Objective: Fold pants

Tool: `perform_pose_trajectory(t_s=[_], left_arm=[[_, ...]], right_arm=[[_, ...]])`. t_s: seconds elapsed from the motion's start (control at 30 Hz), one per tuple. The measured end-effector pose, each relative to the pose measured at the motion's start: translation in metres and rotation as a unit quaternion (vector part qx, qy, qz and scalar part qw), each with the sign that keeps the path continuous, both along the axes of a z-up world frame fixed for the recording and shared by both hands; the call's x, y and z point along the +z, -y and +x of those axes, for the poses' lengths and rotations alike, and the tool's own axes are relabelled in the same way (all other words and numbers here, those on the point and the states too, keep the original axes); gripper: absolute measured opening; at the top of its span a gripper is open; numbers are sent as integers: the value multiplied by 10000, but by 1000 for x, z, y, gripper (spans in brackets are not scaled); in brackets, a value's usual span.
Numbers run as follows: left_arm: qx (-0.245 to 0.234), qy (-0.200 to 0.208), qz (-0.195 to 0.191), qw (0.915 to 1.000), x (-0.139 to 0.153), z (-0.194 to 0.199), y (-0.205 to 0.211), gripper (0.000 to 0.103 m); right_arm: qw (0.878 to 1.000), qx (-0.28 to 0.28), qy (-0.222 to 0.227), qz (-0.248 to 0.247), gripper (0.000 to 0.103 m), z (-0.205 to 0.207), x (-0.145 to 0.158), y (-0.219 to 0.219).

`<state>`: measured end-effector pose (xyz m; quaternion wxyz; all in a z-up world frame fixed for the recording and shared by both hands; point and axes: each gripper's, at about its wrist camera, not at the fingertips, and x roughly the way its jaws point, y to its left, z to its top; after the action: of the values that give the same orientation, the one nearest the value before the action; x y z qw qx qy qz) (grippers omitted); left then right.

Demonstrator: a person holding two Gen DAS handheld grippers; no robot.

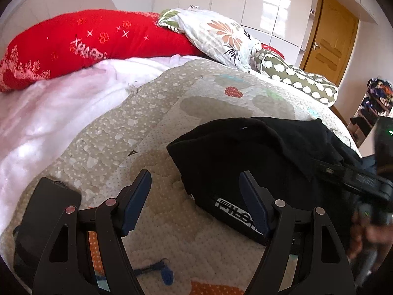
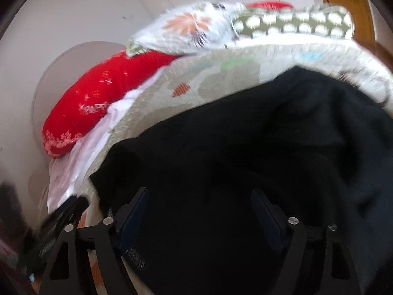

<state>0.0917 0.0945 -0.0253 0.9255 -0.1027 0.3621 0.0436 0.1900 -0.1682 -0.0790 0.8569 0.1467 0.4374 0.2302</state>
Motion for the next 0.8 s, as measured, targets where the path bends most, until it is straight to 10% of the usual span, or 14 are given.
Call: perform_pose_trajectory(t_s=[0.13,0.5,0.8], left_arm=[[-17,-89,-158,9998,-6,6,-4,74],[-134,-223,-67,9996,-16,16,4,74],[-123,-216,-204,9995,-16,17,-5,74]], right_arm=[[9999,63,143,-22,21,31,11,-6],[9937,187,1015,-436,20,131,69,-66],[9979,249,483,-347,31,164,49,-79]])
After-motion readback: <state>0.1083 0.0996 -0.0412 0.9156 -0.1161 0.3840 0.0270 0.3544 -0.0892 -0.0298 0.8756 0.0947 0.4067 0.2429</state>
